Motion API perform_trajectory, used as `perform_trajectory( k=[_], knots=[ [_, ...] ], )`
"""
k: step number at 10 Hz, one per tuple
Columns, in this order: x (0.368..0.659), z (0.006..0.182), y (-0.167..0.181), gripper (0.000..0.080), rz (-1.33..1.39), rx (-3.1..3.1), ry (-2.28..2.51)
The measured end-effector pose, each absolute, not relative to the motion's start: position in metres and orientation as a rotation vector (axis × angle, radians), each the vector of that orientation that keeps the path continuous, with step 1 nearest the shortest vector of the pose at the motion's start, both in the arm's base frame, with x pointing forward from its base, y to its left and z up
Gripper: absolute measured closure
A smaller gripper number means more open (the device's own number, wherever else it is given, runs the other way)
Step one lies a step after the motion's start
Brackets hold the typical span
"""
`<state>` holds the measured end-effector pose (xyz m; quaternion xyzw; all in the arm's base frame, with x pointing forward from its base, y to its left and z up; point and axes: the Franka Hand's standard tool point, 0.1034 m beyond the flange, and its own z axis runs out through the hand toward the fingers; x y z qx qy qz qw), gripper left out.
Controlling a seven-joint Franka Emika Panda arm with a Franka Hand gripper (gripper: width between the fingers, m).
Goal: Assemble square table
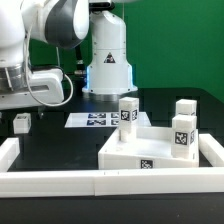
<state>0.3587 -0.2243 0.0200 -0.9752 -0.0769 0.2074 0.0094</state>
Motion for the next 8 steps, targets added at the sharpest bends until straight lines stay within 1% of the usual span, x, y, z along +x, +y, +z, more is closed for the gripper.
perform_trajectory(
  k=[5,8],
  knots=[
    [0.3523,0.0151,-0.2294,0.0150,0.608,-3.114,-0.165],
    [0.3498,0.0127,-0.2272,0.0150,0.642,-3.101,-0.162]
  ],
)
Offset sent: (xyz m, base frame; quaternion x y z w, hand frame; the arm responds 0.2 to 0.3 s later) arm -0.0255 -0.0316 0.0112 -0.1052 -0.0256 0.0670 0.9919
